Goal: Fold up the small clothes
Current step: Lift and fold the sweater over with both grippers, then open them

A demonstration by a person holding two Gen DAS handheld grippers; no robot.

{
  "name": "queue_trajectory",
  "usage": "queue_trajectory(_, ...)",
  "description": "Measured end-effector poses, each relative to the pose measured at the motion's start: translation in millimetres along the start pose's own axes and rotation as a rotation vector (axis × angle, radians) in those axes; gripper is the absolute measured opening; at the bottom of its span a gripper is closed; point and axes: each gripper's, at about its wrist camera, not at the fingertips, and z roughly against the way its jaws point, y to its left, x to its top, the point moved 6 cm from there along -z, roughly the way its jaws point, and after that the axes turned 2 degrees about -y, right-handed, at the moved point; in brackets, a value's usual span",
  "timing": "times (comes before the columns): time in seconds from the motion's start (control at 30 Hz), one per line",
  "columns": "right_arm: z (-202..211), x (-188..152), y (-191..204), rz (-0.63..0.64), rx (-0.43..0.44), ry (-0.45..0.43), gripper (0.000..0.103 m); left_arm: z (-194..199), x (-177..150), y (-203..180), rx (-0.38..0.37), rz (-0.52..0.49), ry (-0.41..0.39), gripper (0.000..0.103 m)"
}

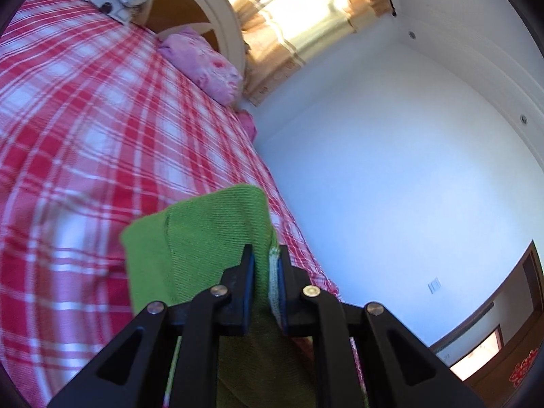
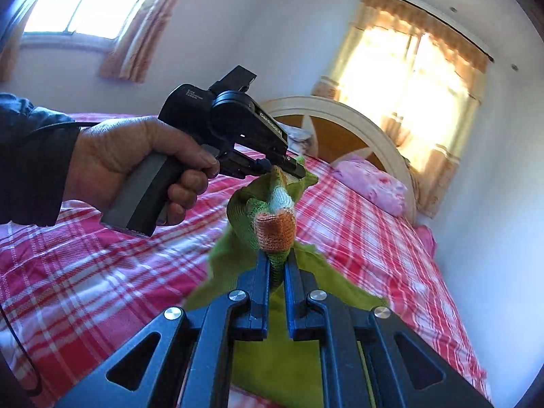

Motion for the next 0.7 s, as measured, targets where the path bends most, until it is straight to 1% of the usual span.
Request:
queue_trajectory(0.1,-4,-10,-25,-0.039,-0.021,0.021,0.007,-25,-3,-15,-0.008,-0.016,0.024,0.012)
queue_trajectory(0.27,-1,-34,-62,-0.103,-0.062,0.055,0.007,-64,-17,-32,-0.012,-0.034,0.073,0.012)
queue_trajectory(0.53,9,-73,-101,-0.191,-0.100,0.130,0.007,-118,-46,-55,0.003,-0.063,0.172,0.012)
queue_trajectory(0.57,10,-80,-106,-0.199,-0.114,0.144,0.006,-122,-49,-58,0.006,-0.069,0.184,0.012)
queue_trajectory(0.6,12,-85,-113,-0.206,-0.129,0.156,0.001,-125,-53,-62,0.007,-0.074,0.193,0.012)
queue_trajectory(0.63,12,-89,-118,-0.218,-0.137,0.167,0.000,-130,-55,-64,0.008,-0.079,0.201,0.003)
queue_trajectory(0.67,11,-96,-126,-0.247,-0.137,0.183,0.000,-135,-56,-65,0.006,-0.081,0.210,0.000)
queue_trajectory(0.7,9,-104,-133,-0.281,-0.130,0.212,0.000,-139,-59,-68,0.011,-0.093,0.216,0.000)
